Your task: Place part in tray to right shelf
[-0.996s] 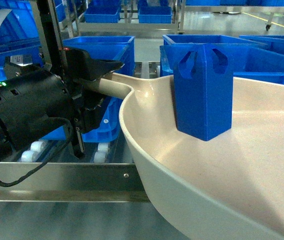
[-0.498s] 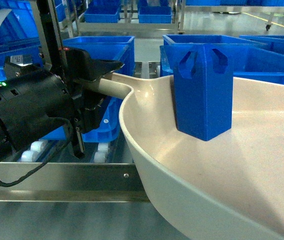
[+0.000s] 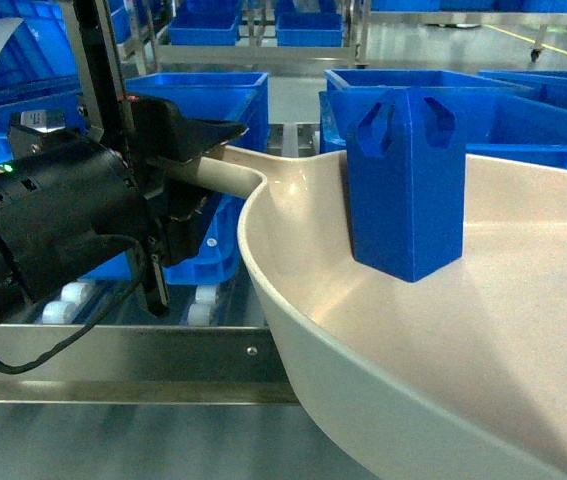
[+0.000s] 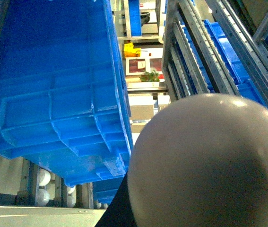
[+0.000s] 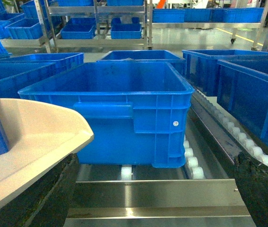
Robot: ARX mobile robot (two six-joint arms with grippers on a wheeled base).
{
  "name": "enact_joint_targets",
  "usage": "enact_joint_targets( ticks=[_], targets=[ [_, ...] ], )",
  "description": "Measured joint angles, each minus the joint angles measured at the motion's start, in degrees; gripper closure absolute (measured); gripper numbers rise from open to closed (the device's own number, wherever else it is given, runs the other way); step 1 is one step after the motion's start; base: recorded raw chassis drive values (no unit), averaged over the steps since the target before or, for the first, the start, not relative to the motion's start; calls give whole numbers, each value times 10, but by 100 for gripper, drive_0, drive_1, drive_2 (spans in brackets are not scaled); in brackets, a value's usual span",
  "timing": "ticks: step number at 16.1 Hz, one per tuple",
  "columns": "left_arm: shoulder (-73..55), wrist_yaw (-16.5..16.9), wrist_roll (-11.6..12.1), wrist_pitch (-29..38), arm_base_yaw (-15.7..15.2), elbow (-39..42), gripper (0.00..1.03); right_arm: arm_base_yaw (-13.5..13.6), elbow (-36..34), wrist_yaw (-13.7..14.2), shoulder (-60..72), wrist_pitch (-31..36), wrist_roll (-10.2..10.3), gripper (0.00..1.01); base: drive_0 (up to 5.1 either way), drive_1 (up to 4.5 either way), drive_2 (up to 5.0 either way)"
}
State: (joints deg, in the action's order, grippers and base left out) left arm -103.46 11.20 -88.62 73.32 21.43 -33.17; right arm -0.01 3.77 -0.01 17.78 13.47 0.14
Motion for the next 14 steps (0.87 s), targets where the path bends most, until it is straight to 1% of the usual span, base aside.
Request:
enact_joint_targets(
  ticks=[14],
  targets=[
    [0,0,0,0,0,0,89,0,0,0,0,0,0,3,0,0,0]
  ],
)
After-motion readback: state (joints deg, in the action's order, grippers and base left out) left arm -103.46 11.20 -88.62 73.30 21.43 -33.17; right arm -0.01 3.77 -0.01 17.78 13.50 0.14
